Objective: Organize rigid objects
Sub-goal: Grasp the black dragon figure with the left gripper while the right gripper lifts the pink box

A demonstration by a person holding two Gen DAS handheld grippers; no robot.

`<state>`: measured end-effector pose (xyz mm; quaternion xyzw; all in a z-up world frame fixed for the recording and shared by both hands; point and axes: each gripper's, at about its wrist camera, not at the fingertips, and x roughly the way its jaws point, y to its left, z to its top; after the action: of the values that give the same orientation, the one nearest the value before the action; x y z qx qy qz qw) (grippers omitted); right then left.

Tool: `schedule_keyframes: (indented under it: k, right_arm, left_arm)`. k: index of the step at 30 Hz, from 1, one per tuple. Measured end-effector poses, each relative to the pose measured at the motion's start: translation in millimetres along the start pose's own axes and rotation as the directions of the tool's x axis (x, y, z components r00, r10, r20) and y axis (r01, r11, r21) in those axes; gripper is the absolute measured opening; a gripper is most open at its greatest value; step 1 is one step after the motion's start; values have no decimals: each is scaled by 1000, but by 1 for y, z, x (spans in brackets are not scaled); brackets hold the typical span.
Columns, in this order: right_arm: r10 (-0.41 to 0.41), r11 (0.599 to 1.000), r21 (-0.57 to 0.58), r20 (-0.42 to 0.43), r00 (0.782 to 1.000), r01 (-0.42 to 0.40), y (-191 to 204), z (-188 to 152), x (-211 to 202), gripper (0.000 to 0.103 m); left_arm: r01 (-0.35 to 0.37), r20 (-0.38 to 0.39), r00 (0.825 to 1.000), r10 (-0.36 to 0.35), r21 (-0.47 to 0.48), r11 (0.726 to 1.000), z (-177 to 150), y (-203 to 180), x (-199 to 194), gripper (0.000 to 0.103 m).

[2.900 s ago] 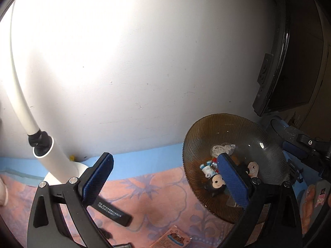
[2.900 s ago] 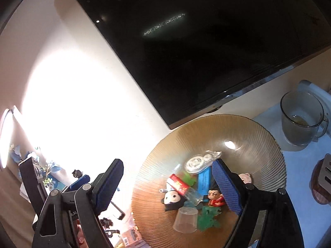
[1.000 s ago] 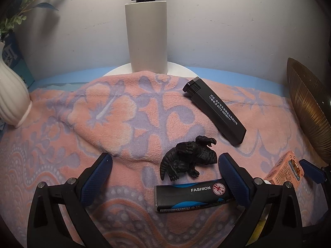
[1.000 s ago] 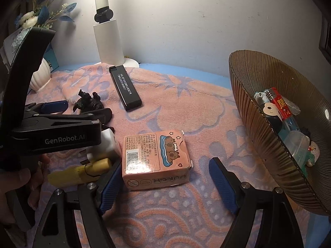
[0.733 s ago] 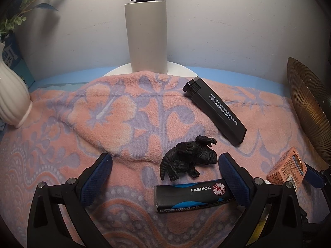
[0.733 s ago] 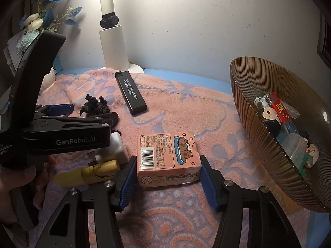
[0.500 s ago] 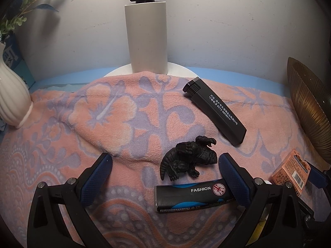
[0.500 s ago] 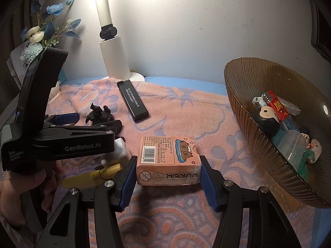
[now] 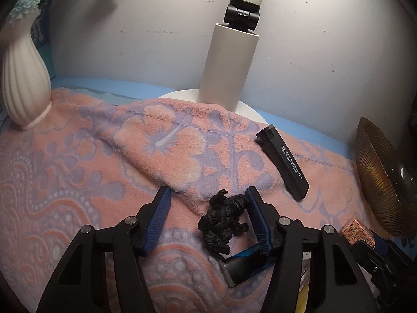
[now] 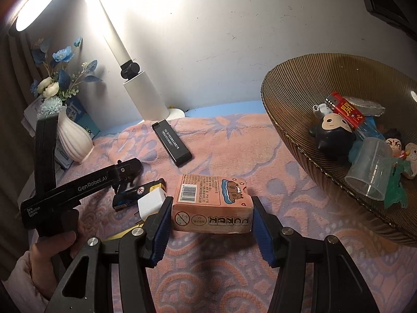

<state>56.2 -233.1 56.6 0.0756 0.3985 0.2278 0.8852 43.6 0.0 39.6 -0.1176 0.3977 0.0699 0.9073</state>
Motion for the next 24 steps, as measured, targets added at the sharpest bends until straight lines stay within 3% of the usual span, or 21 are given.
schedule_keyframes:
  k: [4,8,11,13,14,15,17,24]
  right_arm:
    - [16,1000,15,1,1000,-16,-3,0,-1,56]
    - [17,1000,8,-4,1000,-17,-3,1,0,56]
    - [11,1000,0,-6,1000,-11,-1,1,1,56]
    - [6,1000,-9,-5,1000,-6,0,1,0,56]
    - [4,1000,-13,-6,1000,-5,1,1,1,56]
    - [1,1000,-17,-6,1000,-1,2,1,1,56]
    - [-5,1000,-23,-2,1000,5,4,1,0,56]
    - [2,1000,-28,41,999,-1,4,1,-8,55]
  left_arm:
    - [49,14,999,-48,-54,997,-5,16,-6,45]
    - [62,0,998,-62,-44,997,-7,15,-9,52]
    - [48,-14,999,-48,-6,999,-13,10,-13,64]
    - [41,-30,999,-40,36,999,-17,3,-13,56]
    - [20,-32,999,-18,56,998,-18,-2,-14,38]
    - [1,-32,999,1,72,997,-20,-5,-15,33]
    - [-22,-29,999,24,74,997,-21,-9,-16,33]
    - [74,-11,997,-74,-4,997,-28,12,-28,32]
